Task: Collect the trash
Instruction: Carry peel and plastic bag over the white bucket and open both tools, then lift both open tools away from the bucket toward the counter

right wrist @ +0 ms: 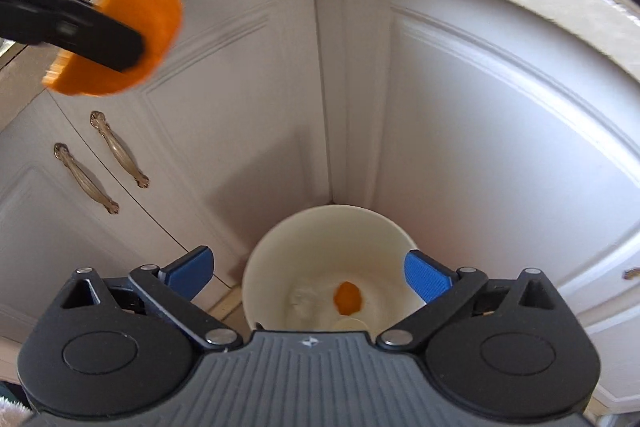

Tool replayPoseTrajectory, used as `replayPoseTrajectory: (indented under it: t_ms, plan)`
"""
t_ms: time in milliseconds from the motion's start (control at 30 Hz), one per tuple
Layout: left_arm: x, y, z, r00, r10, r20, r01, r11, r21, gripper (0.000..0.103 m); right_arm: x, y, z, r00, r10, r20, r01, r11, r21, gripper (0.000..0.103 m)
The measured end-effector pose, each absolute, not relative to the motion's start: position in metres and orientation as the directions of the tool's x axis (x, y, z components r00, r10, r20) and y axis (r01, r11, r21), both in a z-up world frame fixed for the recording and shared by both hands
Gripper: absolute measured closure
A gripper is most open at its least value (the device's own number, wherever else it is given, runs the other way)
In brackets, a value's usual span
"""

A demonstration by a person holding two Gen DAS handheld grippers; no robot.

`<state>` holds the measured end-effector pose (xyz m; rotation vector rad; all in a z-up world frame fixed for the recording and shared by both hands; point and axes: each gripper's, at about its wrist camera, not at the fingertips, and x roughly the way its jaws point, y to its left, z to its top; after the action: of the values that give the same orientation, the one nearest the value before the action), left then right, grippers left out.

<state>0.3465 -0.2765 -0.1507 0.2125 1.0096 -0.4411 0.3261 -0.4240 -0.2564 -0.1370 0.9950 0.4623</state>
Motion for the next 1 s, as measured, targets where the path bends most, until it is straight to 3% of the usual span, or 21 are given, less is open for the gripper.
replayPoseTrajectory:
  t_ms: [500,567,633,700,900,1000]
  plan:
    - [0.376,-0.351,-0.252,0.340,-0.249,-0.907,0.528,0.849,-0.035,0.094,0.267,-0.469,-0.225,0.535,0.164,-0.828,-0.319,0.947,-0.019,0.000]
    - [0.380,-0.360,-0.258,0.342,-0.246,-0.907,0.542,0.840,-0.023,0.088,0.260,-0.474,-0.225,0.535,0.155,-0.831,-0.292,0.956,-0.009,0.000]
    - [0.382,-0.367,-0.262,0.347,-0.239,-0.907,0.545,0.838,-0.012,0.063,0.256,-0.480,-0.224,0.534,0.149,-0.832,-0.271,0.962,-0.002,0.000]
    - [0.382,-0.370,-0.261,0.365,-0.238,-0.900,0.544,0.839,-0.001,0.053,0.255,-0.481,-0.226,0.532,0.139,-0.835,-0.256,0.967,-0.002,0.000]
    - [0.377,-0.373,-0.254,0.384,-0.244,-0.890,0.550,0.835,0.008,0.036,0.249,-0.485,-0.220,0.539,0.145,-0.830,-0.244,0.970,0.010,0.000]
    - [0.374,-0.369,-0.249,0.386,-0.260,-0.885,0.544,0.839,-0.010,0.033,0.250,-0.485,-0.217,0.546,0.145,-0.825,-0.248,0.969,0.007,0.000]
